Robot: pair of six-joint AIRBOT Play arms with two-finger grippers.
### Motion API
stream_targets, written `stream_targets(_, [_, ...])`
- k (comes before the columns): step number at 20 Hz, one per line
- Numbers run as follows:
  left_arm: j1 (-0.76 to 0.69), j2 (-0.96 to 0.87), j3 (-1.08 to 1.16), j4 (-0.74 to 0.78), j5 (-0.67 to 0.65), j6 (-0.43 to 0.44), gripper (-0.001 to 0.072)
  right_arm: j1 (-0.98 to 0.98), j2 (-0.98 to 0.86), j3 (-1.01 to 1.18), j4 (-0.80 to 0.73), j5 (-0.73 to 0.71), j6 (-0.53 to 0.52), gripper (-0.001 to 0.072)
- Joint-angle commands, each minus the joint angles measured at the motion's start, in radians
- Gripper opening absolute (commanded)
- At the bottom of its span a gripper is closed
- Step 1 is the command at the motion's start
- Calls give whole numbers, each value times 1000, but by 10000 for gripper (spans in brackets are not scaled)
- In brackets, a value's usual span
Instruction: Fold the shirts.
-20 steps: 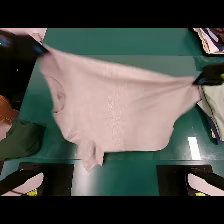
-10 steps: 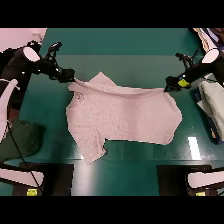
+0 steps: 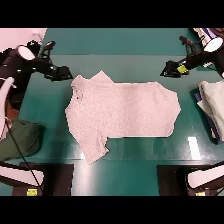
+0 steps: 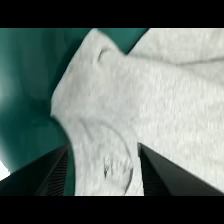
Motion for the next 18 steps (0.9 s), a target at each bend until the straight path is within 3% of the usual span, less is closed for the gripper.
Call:
stream_targets(1, [81,87,-37,6,-171,-10,499,-12,100,-82,5,16,-27,314])
stream_targets(8, [83,453,-676,14,-98,-26,500,-26,385,-429,5,6,-64,314])
stream_targets(11, [83,561,-902,-51,-50,-24,500,-54,475,-524,6,-37,-64,314])
stream_targets(18, [83,589,-1083,-236,103,48,499,-90,583,-610,4,-35,-64,314])
